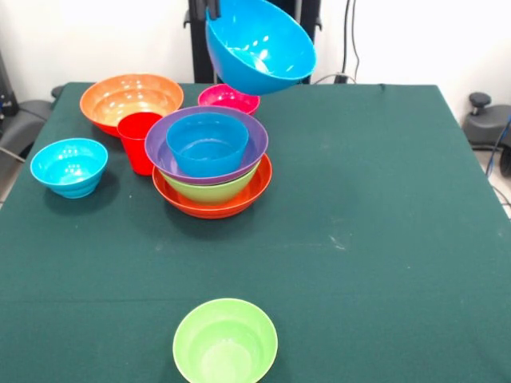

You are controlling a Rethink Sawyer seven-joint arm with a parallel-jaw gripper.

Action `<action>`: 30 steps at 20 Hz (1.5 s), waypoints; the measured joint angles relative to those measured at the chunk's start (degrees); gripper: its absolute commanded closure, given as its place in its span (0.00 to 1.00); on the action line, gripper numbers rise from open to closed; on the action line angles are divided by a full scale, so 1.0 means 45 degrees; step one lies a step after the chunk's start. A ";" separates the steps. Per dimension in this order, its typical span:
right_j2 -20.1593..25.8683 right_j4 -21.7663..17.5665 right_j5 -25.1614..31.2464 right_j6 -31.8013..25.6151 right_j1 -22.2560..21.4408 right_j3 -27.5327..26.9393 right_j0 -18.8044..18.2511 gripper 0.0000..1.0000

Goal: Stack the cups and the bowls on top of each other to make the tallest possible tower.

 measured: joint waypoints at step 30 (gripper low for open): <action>0.1069 -0.2399 0.0773 -0.0005 0.3116 -0.2042 -0.0988 1.00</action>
